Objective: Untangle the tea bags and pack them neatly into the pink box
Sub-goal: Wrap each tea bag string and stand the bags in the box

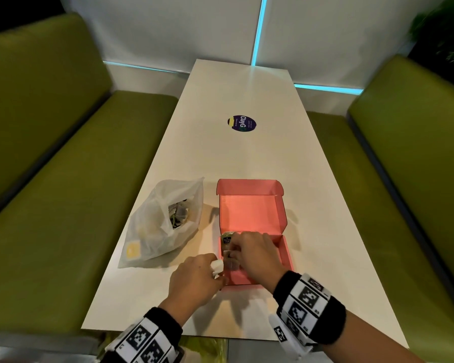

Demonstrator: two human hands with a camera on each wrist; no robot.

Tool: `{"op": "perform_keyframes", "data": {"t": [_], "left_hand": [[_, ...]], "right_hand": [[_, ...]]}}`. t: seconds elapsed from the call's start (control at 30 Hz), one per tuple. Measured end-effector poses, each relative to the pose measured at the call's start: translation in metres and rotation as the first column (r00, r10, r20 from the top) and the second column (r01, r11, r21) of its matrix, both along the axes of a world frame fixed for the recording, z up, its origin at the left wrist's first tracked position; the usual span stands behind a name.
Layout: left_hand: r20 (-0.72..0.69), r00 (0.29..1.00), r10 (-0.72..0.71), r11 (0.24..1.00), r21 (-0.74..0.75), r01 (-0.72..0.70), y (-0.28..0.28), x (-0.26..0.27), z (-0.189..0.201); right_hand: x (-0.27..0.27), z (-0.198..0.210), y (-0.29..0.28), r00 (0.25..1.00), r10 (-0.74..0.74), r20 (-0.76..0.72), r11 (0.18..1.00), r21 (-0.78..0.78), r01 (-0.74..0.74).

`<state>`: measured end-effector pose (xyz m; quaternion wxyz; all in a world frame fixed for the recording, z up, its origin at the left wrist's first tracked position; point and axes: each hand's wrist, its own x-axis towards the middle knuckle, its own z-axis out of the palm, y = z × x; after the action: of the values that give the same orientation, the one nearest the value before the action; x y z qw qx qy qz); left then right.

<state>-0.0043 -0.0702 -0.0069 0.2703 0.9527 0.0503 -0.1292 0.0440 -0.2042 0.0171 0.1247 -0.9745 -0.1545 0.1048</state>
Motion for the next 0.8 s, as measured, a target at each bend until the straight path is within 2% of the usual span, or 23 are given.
{"op": "perform_keyframes", "data": {"t": [0.17, 0.47, 0.57, 0.63, 0.7, 0.73, 0.8], "left_hand": [[-0.012, 1.0, -0.009, 1.0, -0.001, 0.009, 0.001, -0.002, 0.0], [-0.025, 1.0, -0.002, 1.0, 0.013, 0.002, 0.002, -0.002, 0.003], [-0.001, 1.0, 0.005, 1.0, -0.018, -0.005, 0.007, -0.001, 0.003], [0.039, 0.999, 0.031, 0.992, -0.127, -0.026, 0.013, 0.0, 0.004], [0.093, 0.988, 0.12, 0.928, -0.364, -0.079, 0.017, 0.003, 0.009], [0.094, 0.976, 0.198, 0.863, -0.489, -0.128, 0.018, 0.004, 0.013], [-0.015, 0.94, 0.341, 0.652, -0.717, -0.248, 0.019, 0.009, 0.022]], "right_hand": [[0.01, -0.012, 0.003, 0.993, -0.051, 0.109, 0.998, 0.044, 0.047], [0.013, -0.018, 0.003, 0.983, -0.066, 0.171, 0.994, 0.101, 0.049], [0.012, -0.016, -0.002, 0.982, -0.096, 0.164, 0.989, 0.125, 0.076], [0.009, -0.012, -0.008, 0.978, -0.138, 0.157, 0.973, 0.204, 0.105], [0.005, -0.008, -0.014, 0.972, -0.183, 0.149, 0.935, 0.332, 0.126], [0.002, -0.004, -0.016, 0.97, -0.204, 0.134, 0.908, 0.395, 0.137], [-0.008, 0.009, -0.018, 0.974, -0.223, 0.038, 0.828, 0.534, 0.169]]}}
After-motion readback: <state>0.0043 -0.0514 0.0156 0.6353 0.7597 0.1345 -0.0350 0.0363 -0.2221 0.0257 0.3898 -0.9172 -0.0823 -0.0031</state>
